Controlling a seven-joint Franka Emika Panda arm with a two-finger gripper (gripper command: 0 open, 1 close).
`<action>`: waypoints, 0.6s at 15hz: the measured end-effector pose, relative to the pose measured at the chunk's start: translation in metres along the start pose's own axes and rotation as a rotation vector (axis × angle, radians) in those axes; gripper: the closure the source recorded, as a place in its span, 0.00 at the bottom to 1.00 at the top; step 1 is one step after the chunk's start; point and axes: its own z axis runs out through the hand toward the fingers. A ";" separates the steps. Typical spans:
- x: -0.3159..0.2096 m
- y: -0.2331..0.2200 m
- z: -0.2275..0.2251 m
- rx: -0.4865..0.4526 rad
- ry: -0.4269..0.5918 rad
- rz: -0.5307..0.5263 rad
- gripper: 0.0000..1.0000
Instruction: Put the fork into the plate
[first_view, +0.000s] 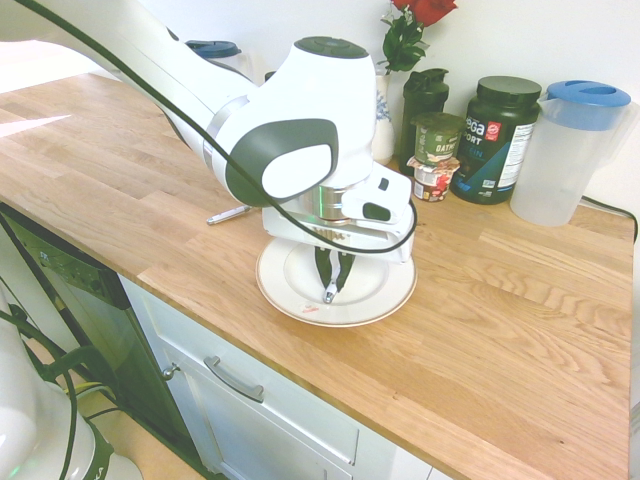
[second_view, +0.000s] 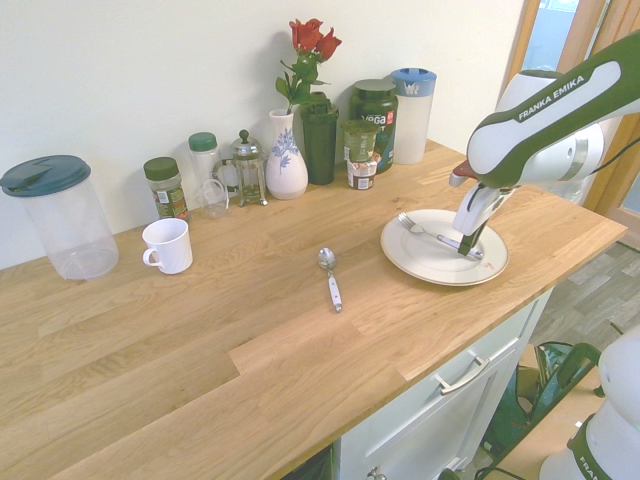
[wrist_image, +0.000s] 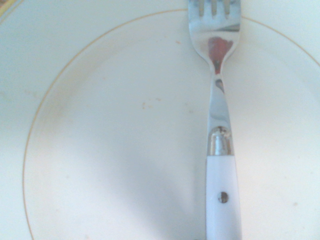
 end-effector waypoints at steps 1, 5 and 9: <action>0.000 -0.001 0.000 -0.002 0.000 0.003 0.00; -0.001 -0.005 0.000 -0.012 0.001 0.002 0.00; -0.003 -0.011 0.001 -0.015 -0.001 -0.003 0.00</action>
